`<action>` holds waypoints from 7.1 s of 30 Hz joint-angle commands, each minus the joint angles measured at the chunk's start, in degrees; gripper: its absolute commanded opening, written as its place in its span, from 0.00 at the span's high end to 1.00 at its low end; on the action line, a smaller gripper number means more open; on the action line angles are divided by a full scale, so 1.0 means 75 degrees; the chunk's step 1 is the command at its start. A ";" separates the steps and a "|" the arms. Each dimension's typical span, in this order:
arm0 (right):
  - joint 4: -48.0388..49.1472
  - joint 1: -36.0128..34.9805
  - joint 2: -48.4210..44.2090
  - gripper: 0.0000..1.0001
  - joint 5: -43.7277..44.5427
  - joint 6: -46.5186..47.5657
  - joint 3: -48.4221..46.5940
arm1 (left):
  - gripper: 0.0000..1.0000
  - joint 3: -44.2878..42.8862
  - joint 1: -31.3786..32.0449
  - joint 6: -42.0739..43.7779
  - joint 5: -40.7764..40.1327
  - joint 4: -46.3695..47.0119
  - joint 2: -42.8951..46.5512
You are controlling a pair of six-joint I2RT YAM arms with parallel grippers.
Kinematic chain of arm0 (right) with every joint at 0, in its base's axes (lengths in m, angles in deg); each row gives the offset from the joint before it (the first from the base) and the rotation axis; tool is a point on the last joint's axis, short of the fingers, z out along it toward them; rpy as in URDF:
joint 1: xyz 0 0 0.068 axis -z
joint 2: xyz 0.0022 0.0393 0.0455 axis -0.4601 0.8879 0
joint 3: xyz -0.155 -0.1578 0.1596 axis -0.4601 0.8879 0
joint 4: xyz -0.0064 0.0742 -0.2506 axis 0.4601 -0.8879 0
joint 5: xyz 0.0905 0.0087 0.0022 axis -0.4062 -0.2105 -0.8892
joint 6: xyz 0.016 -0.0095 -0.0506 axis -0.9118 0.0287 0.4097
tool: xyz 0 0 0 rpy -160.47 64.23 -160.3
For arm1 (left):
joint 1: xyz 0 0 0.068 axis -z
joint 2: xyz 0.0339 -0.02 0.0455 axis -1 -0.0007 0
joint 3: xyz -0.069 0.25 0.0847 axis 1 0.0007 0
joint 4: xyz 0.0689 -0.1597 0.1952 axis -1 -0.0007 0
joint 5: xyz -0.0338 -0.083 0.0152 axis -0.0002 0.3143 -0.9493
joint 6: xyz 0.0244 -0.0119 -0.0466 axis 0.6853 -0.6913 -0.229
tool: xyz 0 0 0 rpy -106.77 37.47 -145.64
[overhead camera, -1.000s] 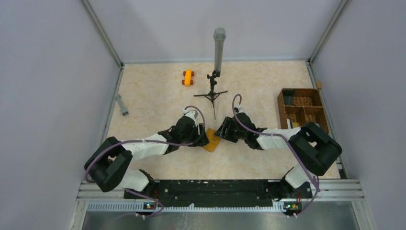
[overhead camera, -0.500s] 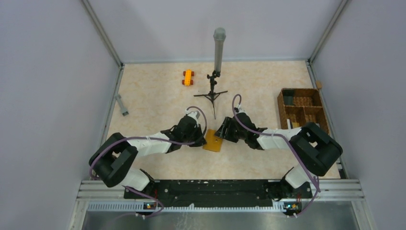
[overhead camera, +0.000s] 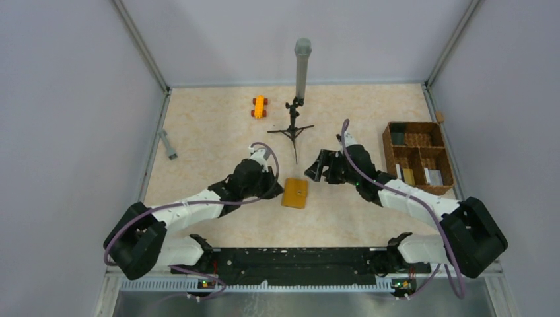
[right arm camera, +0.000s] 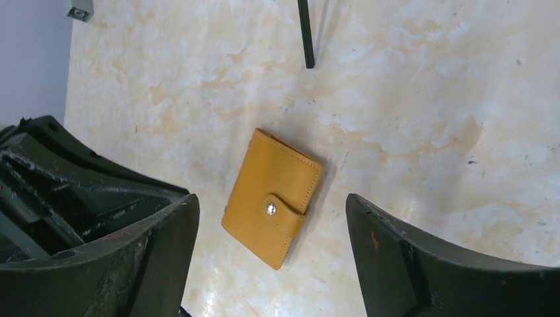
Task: Put the credit cards into the card holder
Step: Pick up the card holder from the center of the board, then open the card holder at the center of the board.
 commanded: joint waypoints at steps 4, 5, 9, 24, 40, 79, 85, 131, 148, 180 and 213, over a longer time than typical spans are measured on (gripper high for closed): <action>-0.0523 0.0187 -0.0098 0.20 -0.0695 0.0338 -0.0251 | 0.74 -0.0194 -0.0542 -0.0361 0.0542 -0.0259 -0.0388; -0.0328 0.0182 -0.0020 0.20 -0.0865 0.0142 -0.0156 | 0.70 -0.0190 -0.0551 -0.0429 0.0685 -0.0141 -0.0491; 0.0496 0.0050 0.0339 0.28 -0.1268 -0.0613 0.0384 | 0.55 -0.0214 -0.0601 -0.0652 0.0980 0.0146 -0.0803; 0.1056 -0.0569 0.1594 0.48 -0.0660 -0.1156 0.0398 | 0.48 -0.0054 -0.0615 -0.1094 0.1188 0.0527 -0.1329; 0.1597 -0.0569 0.2326 0.68 -0.0760 -0.1287 0.0300 | 0.52 0.0103 -0.0731 -0.1311 0.1316 0.1140 -0.1894; 0.3994 -0.0498 -0.1882 1.00 -0.2596 -0.0937 0.0998 | 0.01 -0.0038 -0.1467 -0.0764 0.3936 0.0893 0.2289; 0.4081 -0.0499 -0.1869 1.00 -0.2700 -0.0955 0.1019 | 0.23 0.0236 -0.1461 -0.1377 0.4365 0.1782 0.2125; -0.0855 -0.0937 -0.0504 0.53 -0.5914 0.2350 -0.2096 | 1.00 -0.2174 -0.2290 0.2520 0.8901 -0.3114 0.1714; -0.0888 -0.1519 -0.0116 0.66 -0.6419 0.2425 -0.2413 | 1.00 -0.2195 -0.2290 0.2734 0.8639 -0.3292 0.1759; -0.1898 -0.1731 -0.0755 0.85 -0.5341 0.3013 -0.2656 | 1.00 -0.2185 -0.2856 0.2460 0.6517 -0.3923 0.0812; -0.0710 -0.2578 0.2604 0.63 0.0535 -0.0995 -0.2668 | 1.00 0.0913 -0.2200 -0.0478 0.2774 -0.0599 0.2553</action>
